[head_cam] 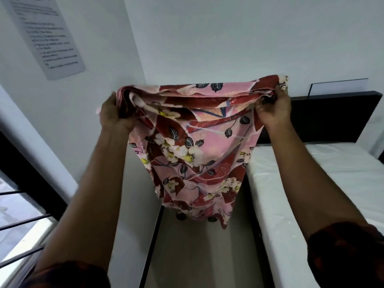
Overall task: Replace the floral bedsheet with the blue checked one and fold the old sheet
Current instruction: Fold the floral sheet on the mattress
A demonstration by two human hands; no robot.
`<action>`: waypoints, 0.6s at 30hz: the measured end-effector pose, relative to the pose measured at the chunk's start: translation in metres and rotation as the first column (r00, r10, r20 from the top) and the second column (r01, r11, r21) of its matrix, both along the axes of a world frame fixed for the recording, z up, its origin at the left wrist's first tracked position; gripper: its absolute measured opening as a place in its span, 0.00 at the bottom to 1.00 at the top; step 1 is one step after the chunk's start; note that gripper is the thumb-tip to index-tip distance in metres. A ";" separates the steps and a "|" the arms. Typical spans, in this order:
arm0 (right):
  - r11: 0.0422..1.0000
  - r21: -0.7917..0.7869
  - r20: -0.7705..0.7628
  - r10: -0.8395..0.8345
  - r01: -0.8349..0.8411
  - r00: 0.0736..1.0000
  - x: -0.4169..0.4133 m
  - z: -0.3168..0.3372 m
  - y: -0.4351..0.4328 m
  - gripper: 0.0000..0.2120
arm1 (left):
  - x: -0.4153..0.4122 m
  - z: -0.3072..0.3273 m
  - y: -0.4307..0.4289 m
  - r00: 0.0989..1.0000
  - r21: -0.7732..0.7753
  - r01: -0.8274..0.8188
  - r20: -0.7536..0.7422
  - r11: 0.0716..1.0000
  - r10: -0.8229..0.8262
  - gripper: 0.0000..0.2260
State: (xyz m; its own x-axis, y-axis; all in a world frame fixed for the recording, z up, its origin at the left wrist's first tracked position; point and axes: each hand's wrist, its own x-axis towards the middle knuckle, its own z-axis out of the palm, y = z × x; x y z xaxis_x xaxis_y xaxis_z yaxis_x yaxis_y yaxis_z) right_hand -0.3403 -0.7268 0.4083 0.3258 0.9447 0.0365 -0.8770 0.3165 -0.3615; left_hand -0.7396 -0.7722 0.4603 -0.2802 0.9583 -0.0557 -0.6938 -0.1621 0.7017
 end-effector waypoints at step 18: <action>0.999 -0.007 -0.046 -0.036 0.036 0.998 -0.027 0.002 -0.009 0.12 | -0.040 0.004 0.024 0.990 -0.083 0.109 -0.078 0.991 -0.116 0.11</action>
State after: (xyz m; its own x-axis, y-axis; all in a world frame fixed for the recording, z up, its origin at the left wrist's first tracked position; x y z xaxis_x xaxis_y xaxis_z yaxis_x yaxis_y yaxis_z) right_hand -0.3674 -0.7360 0.4107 0.3609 0.9325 0.0151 -0.8807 0.3461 -0.3232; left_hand -0.7801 -0.7479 0.4642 -0.1776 0.9776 -0.1133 -0.6435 -0.0283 0.7649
